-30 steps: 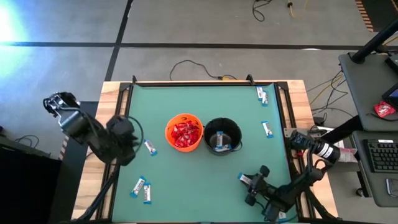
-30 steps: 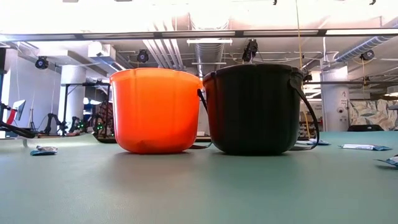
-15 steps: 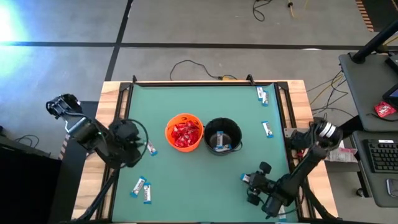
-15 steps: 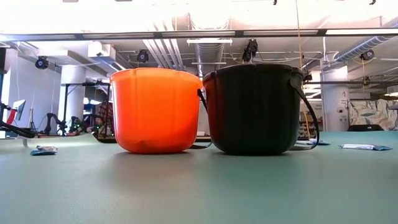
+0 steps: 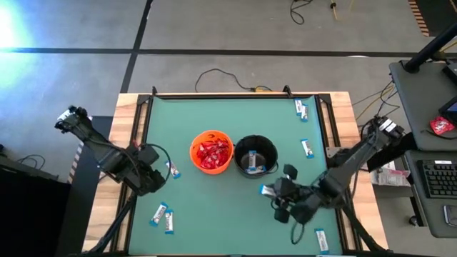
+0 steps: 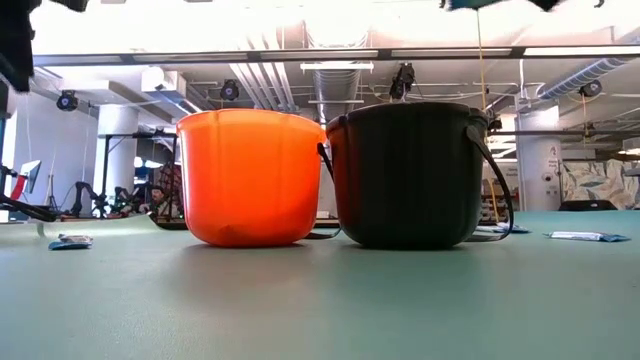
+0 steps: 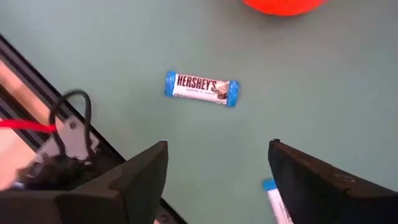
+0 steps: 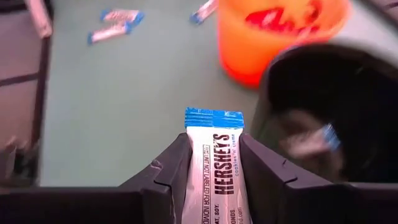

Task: Sort candy by brand, put in halloween buckets
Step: Put the white chocolate into the black bucket, then move the white chocolates to the bottom right of the table, then put the white chocolate into the black bucket

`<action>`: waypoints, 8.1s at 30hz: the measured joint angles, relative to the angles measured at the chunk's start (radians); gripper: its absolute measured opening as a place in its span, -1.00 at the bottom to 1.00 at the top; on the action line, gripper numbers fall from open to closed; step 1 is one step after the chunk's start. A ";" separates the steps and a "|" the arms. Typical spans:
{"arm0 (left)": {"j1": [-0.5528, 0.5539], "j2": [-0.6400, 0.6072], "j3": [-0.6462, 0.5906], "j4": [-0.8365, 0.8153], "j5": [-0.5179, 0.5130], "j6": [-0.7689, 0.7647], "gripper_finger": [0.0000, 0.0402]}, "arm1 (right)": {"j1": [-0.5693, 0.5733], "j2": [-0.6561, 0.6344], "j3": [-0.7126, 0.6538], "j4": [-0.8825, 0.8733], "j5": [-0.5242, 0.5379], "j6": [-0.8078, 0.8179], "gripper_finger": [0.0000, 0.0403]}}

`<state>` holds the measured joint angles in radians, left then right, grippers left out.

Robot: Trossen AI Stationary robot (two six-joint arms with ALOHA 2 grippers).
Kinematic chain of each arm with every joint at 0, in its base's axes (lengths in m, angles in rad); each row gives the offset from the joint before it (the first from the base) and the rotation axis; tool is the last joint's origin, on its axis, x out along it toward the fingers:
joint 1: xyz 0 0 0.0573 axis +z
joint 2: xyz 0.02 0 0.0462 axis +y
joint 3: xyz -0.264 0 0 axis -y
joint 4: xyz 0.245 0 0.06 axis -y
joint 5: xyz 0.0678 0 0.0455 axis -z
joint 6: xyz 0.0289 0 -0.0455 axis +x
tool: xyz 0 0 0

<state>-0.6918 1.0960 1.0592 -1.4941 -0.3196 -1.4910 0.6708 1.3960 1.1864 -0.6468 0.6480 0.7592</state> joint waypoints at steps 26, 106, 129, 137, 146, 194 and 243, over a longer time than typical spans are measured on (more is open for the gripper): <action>0.000 0.015 -0.240 0.223 0.104 -0.257 0.47 | -0.617 0.166 0.033 -0.126 -0.374 -0.130 -0.43; 0.153 0.011 -0.276 0.327 0.024 -0.295 0.47 | -1.428 0.060 -0.478 -0.123 -0.270 0.281 -0.83; 0.153 0.011 -0.276 0.327 -0.075 -0.208 0.47 | -0.319 -0.224 -0.694 -0.243 -0.545 1.150 -0.83; 0.153 0.011 -0.276 0.326 -0.083 -0.198 0.47 | -0.173 -0.103 -0.525 -0.235 -0.651 1.072 -0.83; 0.153 0.011 -0.276 0.321 -0.102 -0.173 0.47 | -0.218 -0.104 -0.466 -0.563 -0.397 1.035 -0.84; 0.157 0.015 -0.277 0.340 -0.247 -0.233 0.47 | 0.108 0.256 -0.094 -0.276 -0.323 -0.115 -0.37; 0.155 0.019 -0.205 0.610 -0.062 0.273 0.47 | -0.026 0.192 -0.214 0.281 -0.482 -0.364 -0.04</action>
<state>-0.5363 1.1150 0.8546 -0.8843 -0.3821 -1.2177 0.6444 1.5880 0.9726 -0.3653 0.1658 0.3957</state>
